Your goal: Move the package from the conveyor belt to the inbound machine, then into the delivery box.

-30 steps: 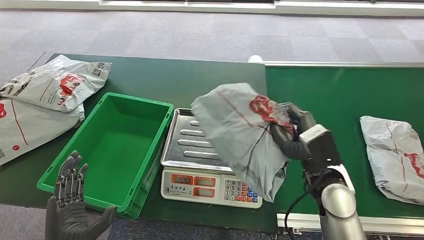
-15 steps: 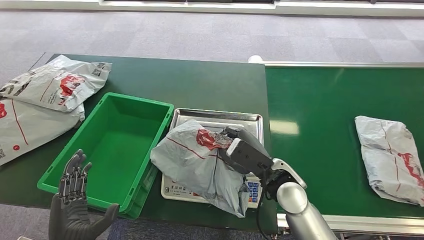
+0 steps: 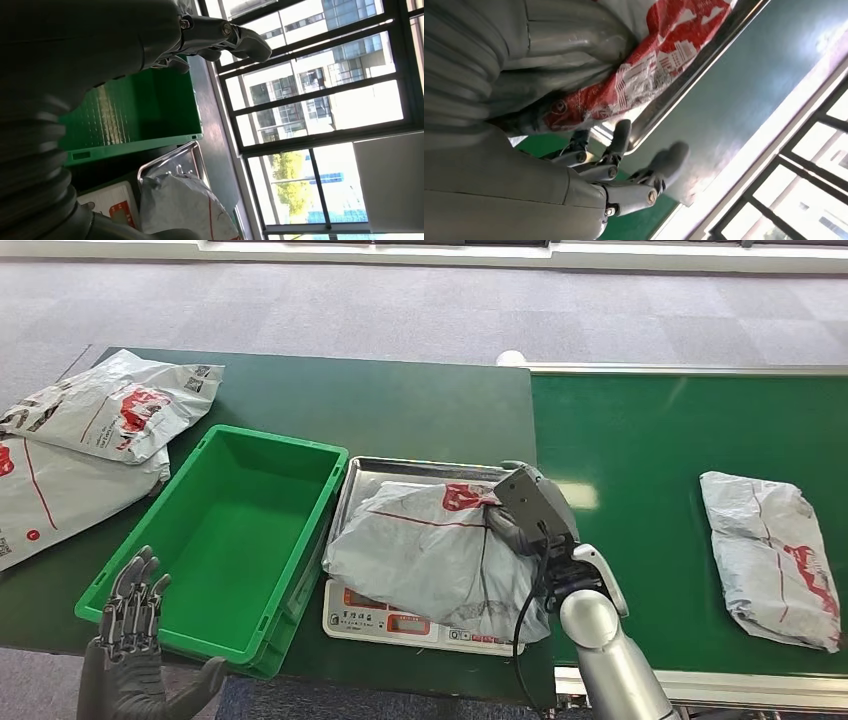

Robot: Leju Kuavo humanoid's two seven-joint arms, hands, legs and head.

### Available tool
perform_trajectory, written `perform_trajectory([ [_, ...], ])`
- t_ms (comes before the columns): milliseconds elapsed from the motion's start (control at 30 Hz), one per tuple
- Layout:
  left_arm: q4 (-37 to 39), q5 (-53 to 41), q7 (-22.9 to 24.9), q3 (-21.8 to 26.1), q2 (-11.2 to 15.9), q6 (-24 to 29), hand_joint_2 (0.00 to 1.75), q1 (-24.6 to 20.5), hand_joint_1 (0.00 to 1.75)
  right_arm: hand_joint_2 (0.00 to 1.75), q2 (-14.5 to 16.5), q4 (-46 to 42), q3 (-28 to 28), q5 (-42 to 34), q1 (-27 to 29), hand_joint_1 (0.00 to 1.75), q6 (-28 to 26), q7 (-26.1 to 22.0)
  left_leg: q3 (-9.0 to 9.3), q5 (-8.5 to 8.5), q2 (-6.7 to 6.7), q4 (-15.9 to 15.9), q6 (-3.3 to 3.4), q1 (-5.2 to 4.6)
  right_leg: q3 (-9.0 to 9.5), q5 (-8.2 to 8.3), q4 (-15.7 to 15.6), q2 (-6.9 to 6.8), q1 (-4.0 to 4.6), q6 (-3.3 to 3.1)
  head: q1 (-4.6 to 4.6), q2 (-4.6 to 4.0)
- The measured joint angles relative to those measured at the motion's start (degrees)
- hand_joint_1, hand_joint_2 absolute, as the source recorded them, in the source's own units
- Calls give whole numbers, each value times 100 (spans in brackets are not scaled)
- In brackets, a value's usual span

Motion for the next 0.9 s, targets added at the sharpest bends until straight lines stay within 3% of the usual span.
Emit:
perform_trajectory([
  [67, -22, -1, -1, 19, -18, -2, 175, 10, 0, 175, 23, 15, -84, -8, -1, 43, -56, 27, 1, 0, 0, 0, 0, -1, 0, 0, 0, 0, 1, 0, 0, 0],
  [133, -38, -2, -1, 25, -27, -5, 175, 20, 0, 175, 45, 20, -185, -76, -4, 29, -182, 73, 2, 0, -1, 1, 0, -1, 0, 0, 0, -1, 3, 0, 0, 0],
  [200, -51, -1, 4, 28, -29, -7, 175, 36, 0, 175, 53, 20, -354, -231, -14, 3, -373, 101, 2, 0, -1, 1, 0, -1, 0, 0, 0, -2, 4, 0, 0, 0],
  [233, -56, 3, 11, 28, -29, -7, 175, 43, 0, 175, 52, 20, -460, -315, -19, 0, -488, 103, 3, 0, -1, 1, 0, 0, 0, 0, 0, -2, 4, 0, 0, 0],
  [367, -58, -1, 92, 28, -29, -11, 175, 44, 0, 0, 44, 22, -958, -431, -23, 0, -859, 115, 4, 0, 0, 1, 0, 0, 0, 0, 0, 0, 2, 0, 0, 0],
  [600, 12, -650, 527, -294, 140, 140, 175, -189, 0, 0, -17, 204, -1375, -20, -29, 0, -634, 215, 7, 1, 0, 2, 0, -1, -1, 3, -1, 0, 2, 1, 0, 0],
  [700, 206, -1499, 986, -874, 348, 625, 175, -526, 0, 0, 11, 302, -1410, -261, -8, 0, -691, -492, 7, 5, -3, 3, 1, -1, -1, 6, -1, -5, 2, 1, 0, 0],
  [833, 677, -2722, 1445, -1848, 610, 1314, 175, -1148, 0, 175, 180, 78, -1463, -1027, 234, 0, -1366, -2325, 9, 7, -4, 4, 0, 0, 2, 8, -1, -6, 3, 1, -1, 0],
  [900, 933, -3024, 1558, -2238, 731, 1503, 175, -1477, 0, 175, 297, -207, -1479, -1245, 429, 0, -1836, -2976, 8, 7, -2, 5, 0, 0, -1, 8, -1, -4, 2, 2, -1, 0],
])
